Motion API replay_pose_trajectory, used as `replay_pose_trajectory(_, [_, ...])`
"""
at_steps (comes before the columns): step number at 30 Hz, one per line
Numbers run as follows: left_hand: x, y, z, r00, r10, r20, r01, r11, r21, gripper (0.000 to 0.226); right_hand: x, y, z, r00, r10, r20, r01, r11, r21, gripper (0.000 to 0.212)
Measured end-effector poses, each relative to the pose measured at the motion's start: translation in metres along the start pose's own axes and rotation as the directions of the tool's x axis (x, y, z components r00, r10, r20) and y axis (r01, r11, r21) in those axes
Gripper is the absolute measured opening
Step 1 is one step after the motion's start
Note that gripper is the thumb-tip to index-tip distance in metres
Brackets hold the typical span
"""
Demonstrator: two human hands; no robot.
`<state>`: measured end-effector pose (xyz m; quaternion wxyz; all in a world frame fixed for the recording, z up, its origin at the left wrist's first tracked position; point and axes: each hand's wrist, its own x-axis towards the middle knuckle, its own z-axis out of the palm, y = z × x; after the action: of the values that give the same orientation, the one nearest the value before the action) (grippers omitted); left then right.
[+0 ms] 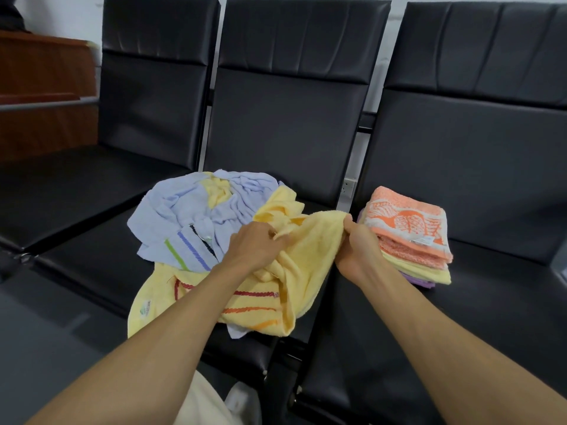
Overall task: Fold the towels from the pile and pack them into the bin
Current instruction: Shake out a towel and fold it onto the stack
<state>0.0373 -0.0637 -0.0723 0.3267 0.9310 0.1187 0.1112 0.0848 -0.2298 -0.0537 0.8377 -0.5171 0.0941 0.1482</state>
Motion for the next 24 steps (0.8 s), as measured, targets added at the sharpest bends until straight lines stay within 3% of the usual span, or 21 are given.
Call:
replay_pose_trajectory(2, [0.001, -0.003, 0.002, 0.994, -0.015, 0.107, 0.018, 0.999, -0.027, 0.030, -0.004, -0.001, -0.001, 0.997, -0.003, 0.072, 0.002, 1.000, 0.011, 0.022])
replay_pose_trajectory(4, [0.002, -0.005, 0.001, 0.998, -0.020, 0.057, 0.026, 0.994, -0.103, 0.021, -0.005, -0.003, -0.001, 0.995, -0.011, 0.095, 0.010, 1.000, 0.010, 0.023])
replay_pose_trajectory(7, [0.001, -0.004, -0.001, 0.995, -0.059, -0.076, 0.043, 0.979, -0.198, 0.039, -0.007, -0.008, -0.003, 0.993, -0.016, 0.113, 0.015, 1.000, 0.009, 0.031])
replay_pose_trajectory(9, [0.000, 0.000, -0.004, 0.983, -0.171, -0.061, 0.129, 0.896, -0.425, 0.035, -0.014, -0.014, -0.002, 0.990, -0.017, 0.139, 0.021, 0.999, -0.028, 0.036])
replay_pose_trajectory(10, [0.000, 0.001, -0.006, 0.968, -0.252, 0.001, 0.204, 0.777, -0.595, 0.030, -0.018, -0.015, -0.001, 0.989, -0.023, 0.147, 0.033, 0.997, -0.068, 0.034])
replay_pose_trajectory(11, [-0.002, 0.006, -0.009, 0.944, -0.307, 0.123, 0.289, 0.584, -0.758, 0.025, -0.023, -0.016, 0.001, 0.988, -0.044, 0.150, 0.060, 0.993, -0.105, 0.031])
replay_pose_trajectory(13, [-0.007, 0.018, -0.015, 0.895, -0.247, 0.371, 0.420, 0.188, -0.888, 0.028, -0.033, -0.022, 0.009, 0.982, -0.095, 0.162, 0.119, 0.982, -0.145, 0.027])
replay_pose_trajectory(14, [-0.008, 0.027, -0.021, 0.891, -0.202, 0.406, 0.430, 0.095, -0.898, 0.031, -0.040, -0.029, 0.013, 0.979, -0.127, 0.161, 0.153, 0.975, -0.160, 0.025])
replay_pose_trajectory(16, [-0.008, 0.046, -0.041, 0.904, -0.150, 0.400, 0.405, 0.007, -0.914, 0.038, -0.054, -0.050, 0.023, 0.965, -0.200, 0.170, 0.228, 0.960, -0.164, 0.021])
replay_pose_trajectory(17, [-0.007, 0.054, -0.052, 0.916, -0.127, 0.380, 0.383, 0.000, -0.924, 0.039, -0.059, -0.061, 0.026, 0.956, -0.237, 0.171, 0.263, 0.953, -0.148, 0.021])
replay_pose_trajectory(21, [-0.009, 0.105, -0.112, 0.959, -0.221, 0.178, 0.239, 0.291, -0.927, 0.046, -0.087, -0.117, 0.026, 0.917, -0.390, 0.084, 0.395, 0.917, -0.054, 0.015])
replay_pose_trajectory(24, [-0.017, 0.152, -0.149, 0.976, -0.216, 0.003, 0.104, 0.458, -0.883, 0.033, -0.114, -0.151, 0.025, 0.887, -0.461, -0.027, 0.460, 0.887, -0.039, 0.013])
